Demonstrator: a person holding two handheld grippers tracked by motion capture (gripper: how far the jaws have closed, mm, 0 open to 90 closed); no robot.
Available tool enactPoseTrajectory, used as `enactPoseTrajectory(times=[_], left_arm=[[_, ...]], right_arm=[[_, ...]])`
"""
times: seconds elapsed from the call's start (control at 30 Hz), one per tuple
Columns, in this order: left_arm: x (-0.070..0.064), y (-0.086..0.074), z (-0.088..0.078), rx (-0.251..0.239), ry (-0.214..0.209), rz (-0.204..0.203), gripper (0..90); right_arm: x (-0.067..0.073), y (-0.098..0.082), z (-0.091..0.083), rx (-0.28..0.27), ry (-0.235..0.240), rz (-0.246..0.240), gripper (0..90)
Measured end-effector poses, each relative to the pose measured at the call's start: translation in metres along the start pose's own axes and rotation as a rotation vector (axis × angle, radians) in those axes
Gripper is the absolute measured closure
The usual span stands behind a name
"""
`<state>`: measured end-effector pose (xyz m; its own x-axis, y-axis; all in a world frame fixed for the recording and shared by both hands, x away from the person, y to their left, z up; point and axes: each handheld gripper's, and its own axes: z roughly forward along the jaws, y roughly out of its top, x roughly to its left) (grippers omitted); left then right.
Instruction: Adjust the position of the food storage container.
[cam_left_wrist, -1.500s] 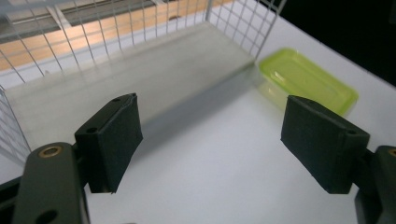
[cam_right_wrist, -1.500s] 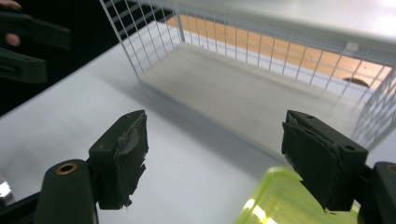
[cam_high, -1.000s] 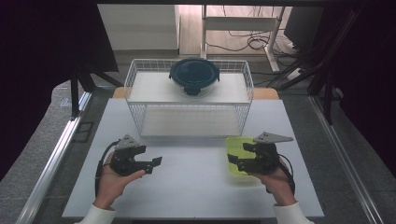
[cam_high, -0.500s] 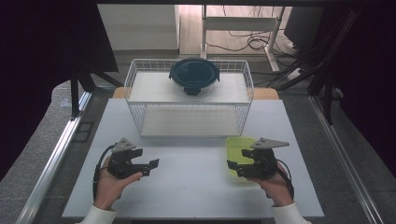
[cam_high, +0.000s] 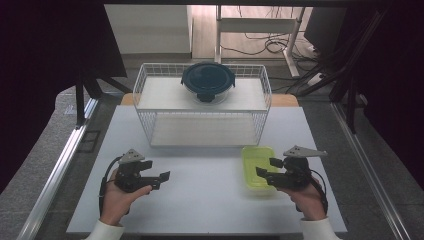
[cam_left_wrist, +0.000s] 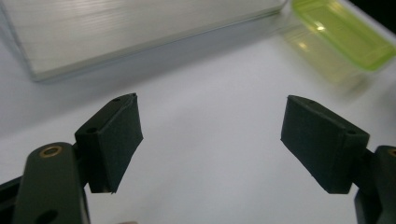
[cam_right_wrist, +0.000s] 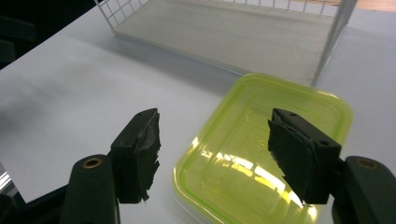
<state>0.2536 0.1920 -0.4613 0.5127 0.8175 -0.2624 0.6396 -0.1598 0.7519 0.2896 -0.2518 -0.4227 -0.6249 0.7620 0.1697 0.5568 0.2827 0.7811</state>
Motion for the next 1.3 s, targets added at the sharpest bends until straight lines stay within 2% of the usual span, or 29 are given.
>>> enactPoseTrajectory(times=[0.07,0.1,0.17,0.27,0.3,0.33,0.4,0.43,0.47,0.5,0.67,0.7,0.87,0.9,0.93,0.97,1.03,1.2,1.27,1.3], left_arm=[[-0.001,0.0,0.0,0.005,0.013,0.013,19.3],[-0.001,0.0,0.0,0.003,0.008,0.012,19.3],[-0.001,0.0,-0.001,0.0,0.003,0.008,19.2],[-0.001,0.0,-0.002,0.0,0.01,0.014,19.2],[-0.002,0.0,-0.002,0.0,0.013,0.016,19.2],[-0.002,0.0,-0.002,0.001,0.017,0.018,19.2],[-0.002,0.0,-0.002,0.005,0.026,0.022,19.2],[-0.002,-0.001,-0.002,0.007,0.029,0.024,19.1],[-0.001,-0.001,-0.002,0.007,0.031,0.024,19.1],[-0.001,-0.001,-0.002,0.008,0.032,0.022,19.1],[0.001,-0.002,-0.001,0.005,0.041,0.014,19.2],[0.002,-0.002,-0.001,0.004,0.043,0.014,19.2],[0.002,-0.003,0.0,0.008,0.042,0.013,19.2],[0.002,-0.003,0.001,0.013,0.041,0.017,19.2],[0.002,-0.003,0.001,0.013,0.041,0.017,19.2],[0.002,-0.004,0.001,0.015,0.04,0.016,19.2],[0.001,-0.004,0.002,0.017,0.039,0.017,19.3],[0.002,-0.006,0.006,0.03,0.039,0.017,19.4],[0.001,-0.006,0.007,0.035,0.026,0.009,19.4],[0.0,-0.006,0.008,0.033,-0.015,-0.008,19.4]], right_arm=[[-0.005,-0.002,-0.005,-0.002,-0.005,0.012,35.4],[-0.01,-0.004,-0.009,-0.003,-0.026,0.022,37.6],[-0.013,-0.005,-0.011,0.001,-0.037,0.027,39.7],[-0.021,-0.008,-0.015,0.028,-0.076,0.036,49.0],[-0.025,-0.01,-0.018,0.044,-0.089,0.038,54.9],[-0.025,-0.01,-0.018,0.044,-0.089,0.038,54.9],[-0.028,-0.012,-0.019,0.057,-0.101,0.038,62.7],[-0.031,-0.013,-0.019,0.074,-0.109,0.035,69.2],[-0.031,-0.013,-0.019,0.074,-0.109,0.035,69.2],[-0.033,-0.015,-0.019,0.094,-0.115,0.023,74.2],[-0.037,-0.019,-0.014,0.134,-0.14,0.009,82.5],[-0.041,-0.022,-0.012,0.157,-0.155,-0.002,86.1],[-0.048,-0.028,-0.005,0.192,-0.172,0.004,88.6],[-0.05,-0.031,-0.001,0.222,-0.187,0.004,88.7],[-0.05,-0.031,-0.001,0.222,-0.187,0.004,88.7],[-0.052,-0.034,0.004,0.251,-0.207,-0.006,88.8],[-0.054,-0.037,0.007,0.272,-0.218,-0.012,88.8],[-0.056,-0.04,0.012,0.297,-0.225,-0.023,88.8],[-0.057,-0.042,0.013,0.31,-0.226,-0.03,88.8],[-0.057,-0.042,0.014,0.314,-0.229,-0.034,88.8]])
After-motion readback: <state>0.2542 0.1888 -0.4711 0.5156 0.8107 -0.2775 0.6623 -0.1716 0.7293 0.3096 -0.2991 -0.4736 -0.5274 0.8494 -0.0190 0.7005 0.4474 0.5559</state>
